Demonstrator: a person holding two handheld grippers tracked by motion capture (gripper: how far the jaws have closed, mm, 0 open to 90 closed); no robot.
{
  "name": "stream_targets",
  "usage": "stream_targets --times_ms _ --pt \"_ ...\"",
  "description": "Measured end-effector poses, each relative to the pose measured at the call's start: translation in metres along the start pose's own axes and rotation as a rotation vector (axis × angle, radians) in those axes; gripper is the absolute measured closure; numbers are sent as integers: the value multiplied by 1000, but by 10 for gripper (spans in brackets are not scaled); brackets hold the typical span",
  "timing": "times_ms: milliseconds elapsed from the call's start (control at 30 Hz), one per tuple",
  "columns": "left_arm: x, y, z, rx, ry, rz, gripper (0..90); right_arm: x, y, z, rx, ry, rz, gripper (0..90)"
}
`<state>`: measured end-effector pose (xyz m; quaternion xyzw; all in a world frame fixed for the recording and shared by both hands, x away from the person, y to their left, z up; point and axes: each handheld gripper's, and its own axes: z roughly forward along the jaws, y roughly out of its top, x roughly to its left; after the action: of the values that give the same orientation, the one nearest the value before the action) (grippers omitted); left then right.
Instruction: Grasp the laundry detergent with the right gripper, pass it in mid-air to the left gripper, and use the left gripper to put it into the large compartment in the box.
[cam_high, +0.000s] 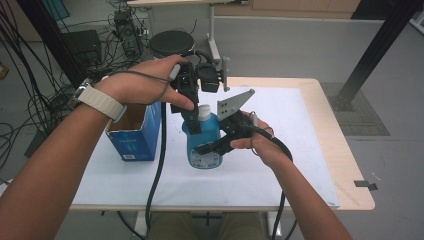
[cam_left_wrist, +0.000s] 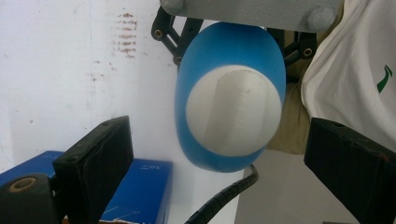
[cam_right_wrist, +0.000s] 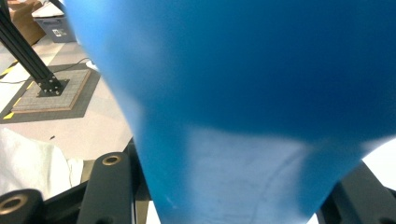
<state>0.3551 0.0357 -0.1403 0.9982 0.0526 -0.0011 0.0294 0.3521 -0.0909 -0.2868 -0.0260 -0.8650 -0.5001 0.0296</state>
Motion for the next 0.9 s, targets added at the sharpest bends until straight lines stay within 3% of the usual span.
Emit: stream_targets --times_ms 900 --pt "-2 0 -1 -5 5 3 85 1 1 1 5 7 -1 435"
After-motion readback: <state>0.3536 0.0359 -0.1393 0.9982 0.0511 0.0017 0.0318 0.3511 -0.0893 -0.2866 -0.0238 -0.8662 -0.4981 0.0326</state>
